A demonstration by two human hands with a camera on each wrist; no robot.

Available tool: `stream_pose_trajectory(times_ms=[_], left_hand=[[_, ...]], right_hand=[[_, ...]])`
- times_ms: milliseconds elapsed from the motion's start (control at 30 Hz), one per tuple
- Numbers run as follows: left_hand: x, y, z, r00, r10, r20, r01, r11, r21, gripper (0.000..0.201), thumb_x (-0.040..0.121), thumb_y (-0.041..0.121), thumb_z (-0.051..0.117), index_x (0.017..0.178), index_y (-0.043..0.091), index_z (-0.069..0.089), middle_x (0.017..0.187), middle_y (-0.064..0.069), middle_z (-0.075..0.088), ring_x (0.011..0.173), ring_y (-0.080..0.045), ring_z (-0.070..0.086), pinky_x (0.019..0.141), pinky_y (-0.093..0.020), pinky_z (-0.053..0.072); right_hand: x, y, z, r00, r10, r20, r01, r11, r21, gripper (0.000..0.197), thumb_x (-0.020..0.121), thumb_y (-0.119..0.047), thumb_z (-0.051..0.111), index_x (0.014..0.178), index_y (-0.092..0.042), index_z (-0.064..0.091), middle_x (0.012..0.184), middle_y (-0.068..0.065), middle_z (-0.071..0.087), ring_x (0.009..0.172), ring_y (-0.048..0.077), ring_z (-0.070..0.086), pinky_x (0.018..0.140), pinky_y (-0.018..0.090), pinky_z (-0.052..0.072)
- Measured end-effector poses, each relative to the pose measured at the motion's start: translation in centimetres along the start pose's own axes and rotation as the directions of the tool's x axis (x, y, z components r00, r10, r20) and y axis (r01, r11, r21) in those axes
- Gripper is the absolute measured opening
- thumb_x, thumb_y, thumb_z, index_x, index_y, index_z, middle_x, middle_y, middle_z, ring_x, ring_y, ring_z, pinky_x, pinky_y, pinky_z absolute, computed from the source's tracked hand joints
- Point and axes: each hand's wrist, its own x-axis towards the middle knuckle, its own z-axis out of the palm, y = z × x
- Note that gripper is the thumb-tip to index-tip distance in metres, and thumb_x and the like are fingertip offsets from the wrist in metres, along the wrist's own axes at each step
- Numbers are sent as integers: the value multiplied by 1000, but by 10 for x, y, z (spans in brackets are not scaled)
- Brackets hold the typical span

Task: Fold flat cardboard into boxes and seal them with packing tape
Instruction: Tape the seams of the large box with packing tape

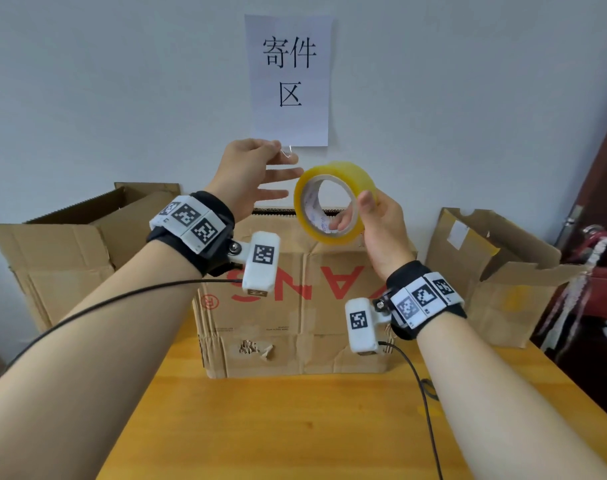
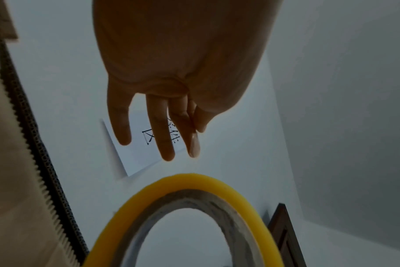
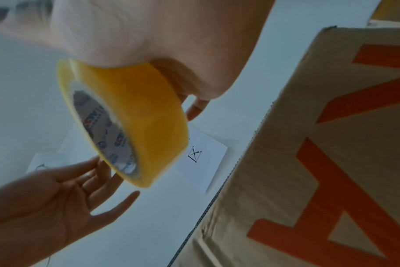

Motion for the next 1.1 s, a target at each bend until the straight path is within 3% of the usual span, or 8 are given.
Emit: stream_pose_trajectory(times_ms=[33,100,167,233,367,733,933,1100], left_hand=[[0,1,0,1000,16,-13,-15,998,65,15,105,23,50,96,13,57,90,0,75,90,-21,76,84,-48,58],[-1,2,2,999,47,-26,-42,988,149,13,105,26,51,98,16,56,89,3,77,89,-16,76,90,-45,55],[-4,2,6,997,66,-24,-61,981,182,12,105,26,50,99,17,55,87,3,77,87,-14,76,91,-44,55],[-8,2,10,995,92,-30,-83,971,225,12,105,25,50,101,15,55,87,3,77,86,-12,76,90,-42,56],[-14,3,12,984,171,-41,-150,938,312,10,104,19,49,99,14,55,86,1,77,81,-9,75,86,-39,57],[-35,8,14,981,192,-27,-173,929,327,9,105,13,44,102,10,52,88,-4,76,76,-10,75,89,-40,56],[-44,31,6,978,205,-47,-191,958,213,14,106,14,42,95,14,50,82,0,72,78,-14,77,93,-45,54],[-48,47,1,979,205,14,-203,950,236,10,106,17,45,101,12,52,86,-1,74,84,-17,77,94,-47,56]], right_hand=[[0,-3,-1,1000,-18,-21,18,1000,-15,91,63,-96,46,71,-5,56,66,24,60,65,38,61,77,48,52],[-2,-12,-1,995,-41,-95,37,998,-51,81,67,-96,38,64,-15,40,54,5,41,52,22,39,58,34,39],[-2,-20,2,986,-5,-165,-3,999,-45,60,86,-80,40,64,-26,29,58,-7,27,55,11,26,60,31,28],[2,-23,3,982,23,-187,-32,999,-43,50,100,-54,45,63,-27,27,61,-3,24,58,14,25,65,34,24],[7,-29,2,974,75,-216,-98,990,-100,52,103,-41,46,60,-25,21,58,-5,19,54,14,20,59,32,19],[10,-47,0,957,113,-266,-199,926,-322,51,105,-31,33,56,-19,26,49,-7,26,50,16,27,56,32,24],[0,-40,-4,963,123,-238,-239,798,-553,56,105,-33,30,54,-13,41,55,1,46,66,29,46,80,40,35],[-11,-27,-5,960,108,-257,-239,791,-563,56,104,-34,33,51,-14,34,50,0,40,55,23,38,80,40,37]])
